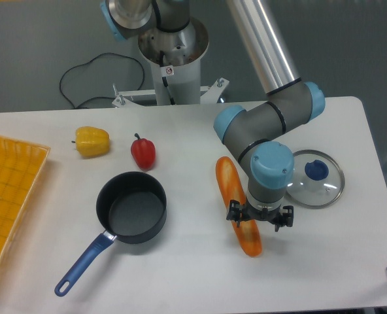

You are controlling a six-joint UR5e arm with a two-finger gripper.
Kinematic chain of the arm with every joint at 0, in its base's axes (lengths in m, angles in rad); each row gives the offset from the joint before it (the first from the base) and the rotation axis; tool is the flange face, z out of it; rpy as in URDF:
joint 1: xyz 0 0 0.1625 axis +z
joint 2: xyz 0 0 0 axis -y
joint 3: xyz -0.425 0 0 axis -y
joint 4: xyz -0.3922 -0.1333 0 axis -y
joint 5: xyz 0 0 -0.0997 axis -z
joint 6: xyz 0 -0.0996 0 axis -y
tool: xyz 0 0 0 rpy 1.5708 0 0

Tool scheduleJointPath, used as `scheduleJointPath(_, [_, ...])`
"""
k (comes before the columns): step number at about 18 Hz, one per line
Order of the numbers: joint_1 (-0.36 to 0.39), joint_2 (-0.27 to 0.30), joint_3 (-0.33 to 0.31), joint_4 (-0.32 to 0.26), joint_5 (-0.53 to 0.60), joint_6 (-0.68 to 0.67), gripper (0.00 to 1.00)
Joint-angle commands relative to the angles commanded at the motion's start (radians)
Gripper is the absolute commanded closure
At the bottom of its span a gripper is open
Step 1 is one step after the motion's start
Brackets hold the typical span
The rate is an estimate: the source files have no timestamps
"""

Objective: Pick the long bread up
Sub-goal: 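Lower the open gripper and align it across the baguette's middle, then descend further and close the gripper around the baguette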

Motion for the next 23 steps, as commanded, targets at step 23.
scheduleJointPath(23, [-0.025,-0.026,0.012,0.026,0.023,-0.094,0.00])
